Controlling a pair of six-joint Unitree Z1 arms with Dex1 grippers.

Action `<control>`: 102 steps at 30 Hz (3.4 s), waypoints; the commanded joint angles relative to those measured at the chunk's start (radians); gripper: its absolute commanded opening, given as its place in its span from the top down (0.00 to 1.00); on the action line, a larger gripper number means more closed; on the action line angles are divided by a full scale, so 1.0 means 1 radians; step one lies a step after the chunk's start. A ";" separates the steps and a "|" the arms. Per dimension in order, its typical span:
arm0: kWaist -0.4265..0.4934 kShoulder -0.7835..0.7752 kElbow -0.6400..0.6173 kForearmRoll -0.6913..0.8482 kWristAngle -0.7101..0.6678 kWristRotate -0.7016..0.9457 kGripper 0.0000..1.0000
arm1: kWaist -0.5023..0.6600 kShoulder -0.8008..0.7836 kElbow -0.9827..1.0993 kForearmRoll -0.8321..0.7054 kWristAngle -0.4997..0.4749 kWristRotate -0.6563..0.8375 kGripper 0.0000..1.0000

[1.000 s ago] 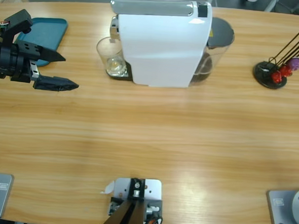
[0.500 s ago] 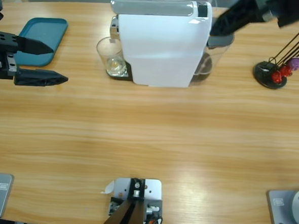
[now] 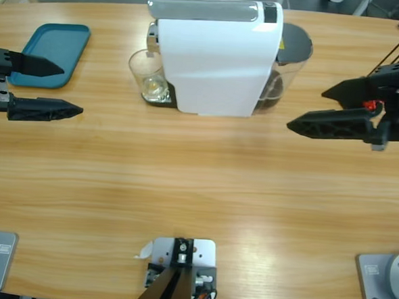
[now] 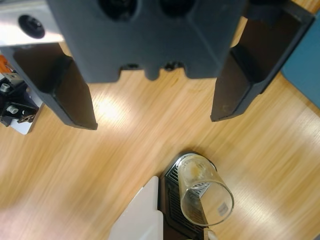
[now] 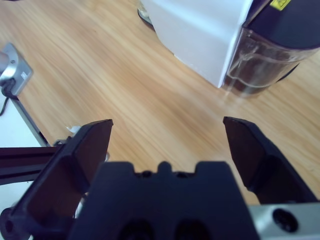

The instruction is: Pour coffee

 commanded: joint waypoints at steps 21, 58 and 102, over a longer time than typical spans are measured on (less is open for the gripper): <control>-0.026 -0.089 0.077 -0.024 0.178 -0.039 0.00 | 0.009 -0.080 0.147 -0.108 -0.040 -0.097 0.00; -0.030 -0.025 0.057 -0.086 0.145 0.036 0.00 | 0.009 -0.052 0.145 -0.126 -0.035 -0.096 0.00; -0.047 -0.021 0.064 -0.084 0.146 0.035 0.00 | 0.009 -0.034 0.141 -0.123 -0.035 -0.100 0.00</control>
